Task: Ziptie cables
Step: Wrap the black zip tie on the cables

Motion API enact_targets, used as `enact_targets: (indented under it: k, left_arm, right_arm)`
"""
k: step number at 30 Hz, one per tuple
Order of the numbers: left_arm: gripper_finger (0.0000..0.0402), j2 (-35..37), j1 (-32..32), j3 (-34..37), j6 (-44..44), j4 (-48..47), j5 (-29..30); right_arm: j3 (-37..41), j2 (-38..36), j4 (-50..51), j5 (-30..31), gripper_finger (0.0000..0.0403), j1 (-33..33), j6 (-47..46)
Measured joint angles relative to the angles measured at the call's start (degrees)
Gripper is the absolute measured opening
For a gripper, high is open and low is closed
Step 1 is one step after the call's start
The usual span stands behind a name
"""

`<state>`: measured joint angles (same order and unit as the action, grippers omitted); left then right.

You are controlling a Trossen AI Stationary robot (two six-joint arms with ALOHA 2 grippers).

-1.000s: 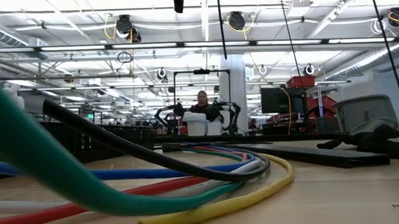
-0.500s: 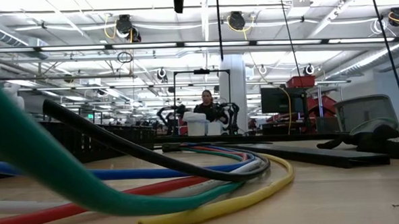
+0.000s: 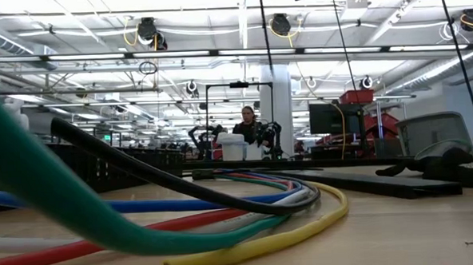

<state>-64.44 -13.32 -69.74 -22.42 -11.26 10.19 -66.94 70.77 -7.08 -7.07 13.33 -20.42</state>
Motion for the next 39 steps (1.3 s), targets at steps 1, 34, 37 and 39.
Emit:
enact_targets:
  k: [1,34,37,39]
  left_arm:
    - [0.0181,0.54,1.28,0.01,-4.39,-3.94,2.62]
    - [0.0182,-6.84,28.11,0.55,-54.5,-2.99,18.31]
    - [0.0182,-7.25,28.14,0.55,-53.67,-2.81,15.12]
    - [0.0182,-7.5,28.55,0.56,-51.32,-3.26,13.34]
  right_arm:
    - [0.0,0.02,-0.63,-1.19,0.0,0.4,-4.24]
    - [0.02,14.25,-19.06,-1.83,0.0,1.75,-55.38]
    - [0.02,14.22,-19.92,-2.08,0.0,1.75,-55.64]
    - [0.02,14.21,-20.53,-2.29,0.0,1.81,-55.79]
